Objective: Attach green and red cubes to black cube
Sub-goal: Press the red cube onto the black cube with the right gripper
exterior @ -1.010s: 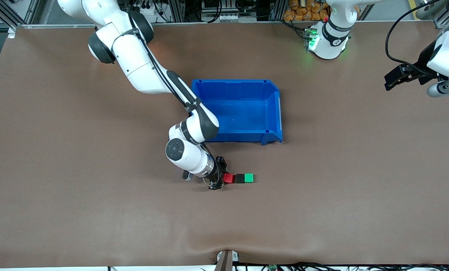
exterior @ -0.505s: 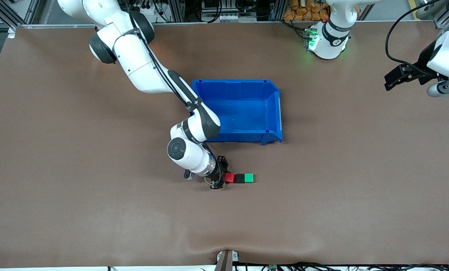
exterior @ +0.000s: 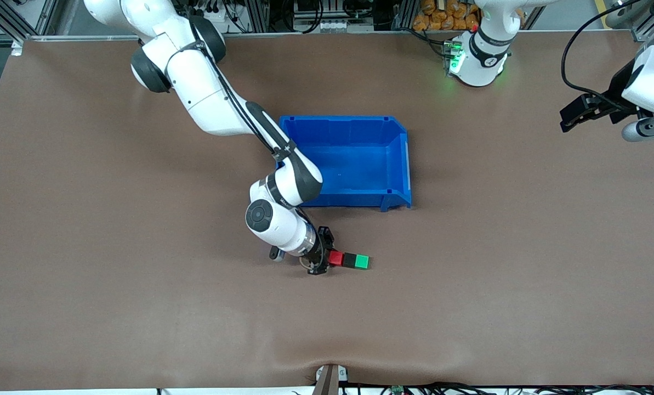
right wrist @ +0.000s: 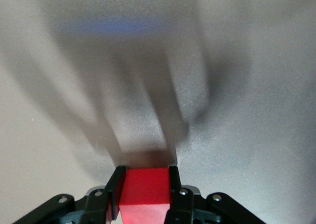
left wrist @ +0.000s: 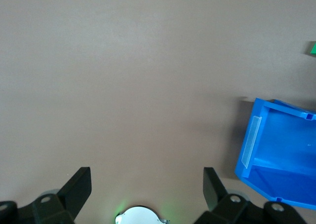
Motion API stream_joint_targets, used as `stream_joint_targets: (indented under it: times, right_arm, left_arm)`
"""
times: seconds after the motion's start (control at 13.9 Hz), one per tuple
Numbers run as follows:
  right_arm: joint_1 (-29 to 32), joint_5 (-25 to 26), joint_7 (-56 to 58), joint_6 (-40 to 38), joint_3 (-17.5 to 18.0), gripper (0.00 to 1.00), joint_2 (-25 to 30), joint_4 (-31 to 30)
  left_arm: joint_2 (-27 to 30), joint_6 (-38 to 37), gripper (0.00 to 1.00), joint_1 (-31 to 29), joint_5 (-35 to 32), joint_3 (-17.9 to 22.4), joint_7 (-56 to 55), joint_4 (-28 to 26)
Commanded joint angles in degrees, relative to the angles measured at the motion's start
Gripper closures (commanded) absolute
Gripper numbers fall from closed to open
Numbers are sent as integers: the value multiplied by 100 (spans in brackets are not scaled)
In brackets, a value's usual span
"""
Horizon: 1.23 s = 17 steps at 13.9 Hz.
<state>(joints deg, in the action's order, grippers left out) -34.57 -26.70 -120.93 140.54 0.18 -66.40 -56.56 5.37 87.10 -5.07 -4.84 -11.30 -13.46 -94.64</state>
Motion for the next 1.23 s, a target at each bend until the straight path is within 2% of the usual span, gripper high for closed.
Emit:
stream_joint_targets:
  times: [0.0, 0.07, 0.29, 0.36, 0.43, 0.5, 0.72, 0.79, 0.94, 1.01, 1.08, 1.15]
  right_arm:
    - [-67, -81, -106, -1, -44, 100, -172, 269]
    - [-67, -81, -106, -1, -44, 100, -172, 269]
    - [-85, -72, -106, -9, -53, 86, -172, 260]
    - [-85, -72, -106, -27, -62, 77, -163, 260]
    - [-85, -72, -97, -44, -71, 62, -163, 260]
    - [-85, -55, -97, -62, -71, 57, -163, 260]
    - [-85, -11, -97, -123, -79, 54, -154, 251]
    - [-85, -11, -97, -132, -79, 50, -145, 251]
    - [-76, -2, -106, -342, -88, 31, -110, 251]
    - [-76, -2, -106, -439, -97, 13, -101, 251]
    - [-76, 7, -115, -527, -106, 0, -93, 251]
    - [-76, 7, -115, -580, -115, 0, -93, 251]
  left_arm:
    - [-45, -17, 0, -38, 44, -22, 115, 95]
    - [-36, -17, 0, -38, 44, -22, 115, 95]
    - [-36, -17, 0, -47, 44, -22, 115, 95]
    - [-36, -17, 0, -47, 44, -22, 115, 95]
    - [-36, -17, 0, -47, 44, -22, 115, 95]
    - [-36, -17, 0, -47, 44, -22, 115, 95]
    - [-36, -17, 0, -47, 44, -22, 124, 95]
    - [-36, -17, 0, -47, 44, -22, 124, 95]
    - [-36, -17, 0, -47, 44, -22, 115, 95]
    - [-36, -17, 0, -47, 44, -22, 115, 86]
    - [-36, -17, 0, -47, 44, -22, 115, 86]
    - [-36, -17, 0, -47, 44, -22, 115, 86]
